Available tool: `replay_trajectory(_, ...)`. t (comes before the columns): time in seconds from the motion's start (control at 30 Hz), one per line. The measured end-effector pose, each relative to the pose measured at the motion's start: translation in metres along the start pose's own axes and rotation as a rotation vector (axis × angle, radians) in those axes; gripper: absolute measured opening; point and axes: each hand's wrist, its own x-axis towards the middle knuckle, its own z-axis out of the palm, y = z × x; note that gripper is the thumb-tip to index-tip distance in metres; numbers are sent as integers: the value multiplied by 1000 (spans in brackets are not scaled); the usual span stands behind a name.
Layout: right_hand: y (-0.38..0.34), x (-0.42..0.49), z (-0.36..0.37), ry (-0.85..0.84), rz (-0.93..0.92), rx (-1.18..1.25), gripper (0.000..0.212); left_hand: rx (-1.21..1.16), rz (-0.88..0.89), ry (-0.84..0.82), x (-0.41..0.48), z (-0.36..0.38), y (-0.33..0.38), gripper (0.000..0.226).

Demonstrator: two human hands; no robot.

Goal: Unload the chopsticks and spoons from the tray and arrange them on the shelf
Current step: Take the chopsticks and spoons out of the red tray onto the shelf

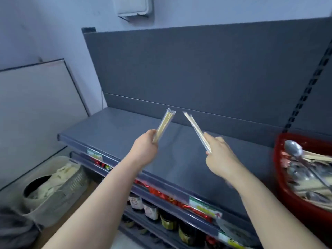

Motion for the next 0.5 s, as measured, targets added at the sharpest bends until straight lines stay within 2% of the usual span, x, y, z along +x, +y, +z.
replay_trajectory(0.13, -84, 21, 65, -39, -54, 53, 64, -39, -150, 66, 0, -61, -81, 56)
replay_trajectory(0.27, -160, 41, 121, -84, -114, 42, 53, -32, -190, 109, 5, -115, -151, 57)
replay_trajectory(0.5, -227, 83, 177, -142, -102, 20, 46, -97, -233, 113, 45, -156, -213, 54)
